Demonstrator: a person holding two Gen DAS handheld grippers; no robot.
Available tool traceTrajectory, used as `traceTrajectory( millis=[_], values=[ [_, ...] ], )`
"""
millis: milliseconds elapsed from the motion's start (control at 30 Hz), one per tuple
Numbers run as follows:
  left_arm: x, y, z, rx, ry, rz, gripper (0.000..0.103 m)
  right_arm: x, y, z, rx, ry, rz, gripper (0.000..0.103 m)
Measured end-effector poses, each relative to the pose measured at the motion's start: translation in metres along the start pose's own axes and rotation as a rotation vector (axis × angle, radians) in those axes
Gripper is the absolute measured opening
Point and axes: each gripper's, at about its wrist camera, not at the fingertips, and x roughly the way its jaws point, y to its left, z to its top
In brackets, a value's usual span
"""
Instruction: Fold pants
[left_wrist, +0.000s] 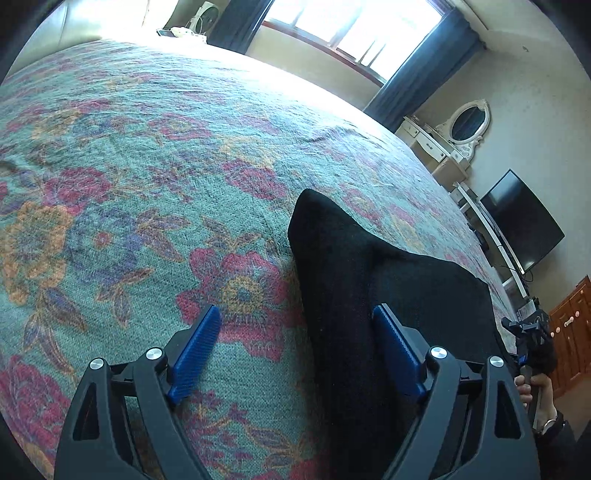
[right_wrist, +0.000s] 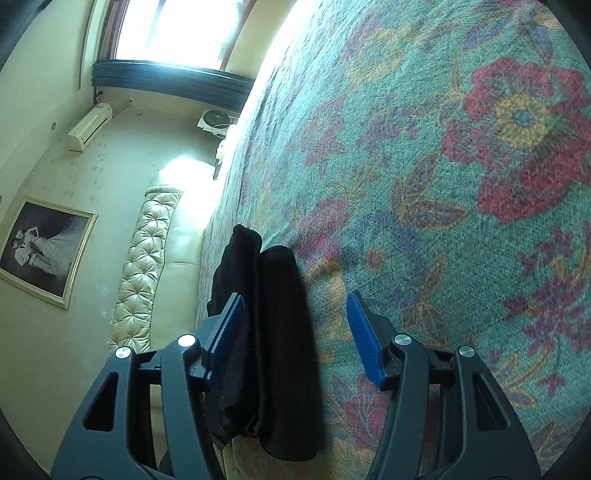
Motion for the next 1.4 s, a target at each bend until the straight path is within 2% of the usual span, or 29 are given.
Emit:
traceTrajectory(
  millis=[200,333,467,533,633,733,867,900,1033,1233,1400],
  values=[
    [-0.019,-0.004,-0.023,-0.025,-0.003,0.006,0.084,-0.016,-0.002,-0.032,0.031,-0.025,0.003,0.057],
    [-0.041,-0.012,-0.045,-0.052,-0.032,0.021,0.084,-0.025,0.008,-0.062,-0.003,-0.025,-0.046,0.063],
    [-0.058,-0.024,-0.07,-0.078,-0.035,0.087,0.084,-0.032,0.026,-0.1,-0.082,-0.041,-0.135,0.073],
    [-0.066,-0.032,-0.081,-0.093,-0.045,0.117,0.084,-0.033,0.036,-0.121,-0.126,-0.04,-0.189,0.082],
    [-0.078,-0.047,-0.097,-0.094,-0.06,0.16,0.084,-0.034,0.053,-0.15,-0.201,-0.028,-0.281,0.085],
    [-0.087,-0.067,-0.113,-0.044,-0.049,0.18,0.084,-0.034,0.072,-0.179,-0.302,-0.015,-0.381,0.085],
    [-0.096,-0.108,-0.134,0.08,-0.036,0.207,0.084,-0.034,0.101,-0.211,-0.437,-0.02,-0.472,0.086],
    [-0.098,-0.119,-0.138,0.113,-0.037,0.212,0.084,-0.034,0.109,-0.219,-0.478,-0.028,-0.508,0.089],
    [-0.111,-0.158,-0.159,0.225,-0.057,0.276,0.084,-0.031,0.132,-0.242,-0.635,-0.044,-0.604,0.091],
    [-0.127,-0.177,-0.17,0.269,-0.098,0.321,0.084,-0.03,0.15,-0.258,-0.698,-0.053,-0.606,0.091],
    [-0.138,-0.175,-0.172,0.22,-0.129,0.342,0.087,-0.027,0.158,-0.264,-0.708,-0.048,-0.595,0.091]
  ],
)
